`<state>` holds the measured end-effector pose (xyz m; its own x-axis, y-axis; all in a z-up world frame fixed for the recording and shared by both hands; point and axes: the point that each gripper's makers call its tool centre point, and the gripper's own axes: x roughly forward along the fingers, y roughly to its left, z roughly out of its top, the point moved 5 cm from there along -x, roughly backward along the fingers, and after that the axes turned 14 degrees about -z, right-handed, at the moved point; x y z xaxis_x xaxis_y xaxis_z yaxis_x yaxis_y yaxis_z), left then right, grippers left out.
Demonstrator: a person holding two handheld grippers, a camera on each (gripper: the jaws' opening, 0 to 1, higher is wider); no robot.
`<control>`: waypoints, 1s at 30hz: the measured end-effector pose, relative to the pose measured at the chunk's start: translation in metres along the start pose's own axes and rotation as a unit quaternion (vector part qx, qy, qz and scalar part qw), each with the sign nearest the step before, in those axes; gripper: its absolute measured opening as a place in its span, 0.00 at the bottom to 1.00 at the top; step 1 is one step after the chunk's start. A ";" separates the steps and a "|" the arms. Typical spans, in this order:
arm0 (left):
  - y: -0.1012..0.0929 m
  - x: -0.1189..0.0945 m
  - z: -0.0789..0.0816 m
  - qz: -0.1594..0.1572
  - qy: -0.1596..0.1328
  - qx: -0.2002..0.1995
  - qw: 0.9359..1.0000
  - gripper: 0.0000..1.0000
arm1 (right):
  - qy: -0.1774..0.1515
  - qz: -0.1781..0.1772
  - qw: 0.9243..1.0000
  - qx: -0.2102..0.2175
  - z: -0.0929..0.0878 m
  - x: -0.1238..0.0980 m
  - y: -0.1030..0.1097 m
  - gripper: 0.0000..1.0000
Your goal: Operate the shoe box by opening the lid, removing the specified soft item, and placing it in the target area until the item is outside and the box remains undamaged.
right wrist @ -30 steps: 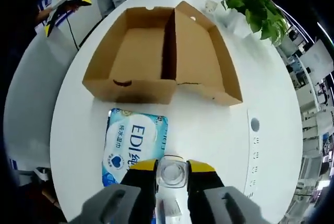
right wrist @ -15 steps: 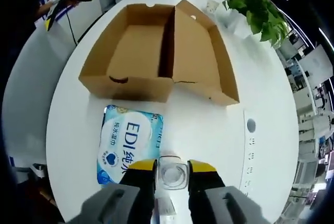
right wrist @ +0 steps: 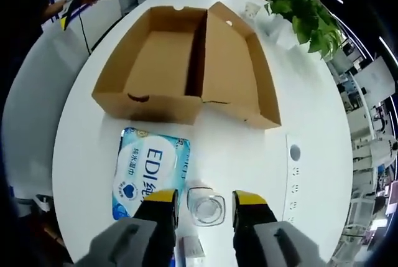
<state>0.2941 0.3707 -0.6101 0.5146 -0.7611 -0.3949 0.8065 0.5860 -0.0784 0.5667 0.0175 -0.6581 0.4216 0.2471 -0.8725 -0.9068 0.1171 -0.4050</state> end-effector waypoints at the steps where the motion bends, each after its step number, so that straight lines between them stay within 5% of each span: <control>1: 0.004 0.000 0.001 0.008 0.000 0.000 1.000 0.84 | -0.001 -0.003 1.000 0.001 0.000 -0.001 -0.001 0.35; 5: 0.013 0.003 0.005 0.015 0.003 0.000 1.000 0.73 | -0.017 -0.015 0.999 0.031 0.007 -0.004 -0.007 0.43; 12: 0.030 0.009 0.015 0.038 0.001 -0.007 0.999 0.70 | -0.042 -0.031 0.995 0.089 0.018 -0.008 -0.015 0.48; 21: 0.051 0.013 0.006 0.063 0.020 -0.044 0.997 0.57 | -0.055 -0.040 0.989 0.134 0.022 -0.008 -0.020 0.54; 28: 0.073 0.017 0.001 0.087 0.041 -0.055 0.994 0.51 | -0.089 -0.050 0.971 0.216 0.035 -0.008 -0.032 0.54; 30: 0.083 0.018 0.002 0.101 0.045 -0.059 0.992 0.46 | -0.092 -0.054 0.960 0.260 0.038 -0.003 -0.040 0.53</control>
<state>0.3711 0.4050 -0.6224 0.6291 -0.6006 -0.4935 0.6480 0.7558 -0.0939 0.6017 0.0484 -0.6285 0.5502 0.3661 -0.7505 -0.7542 0.6037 -0.2584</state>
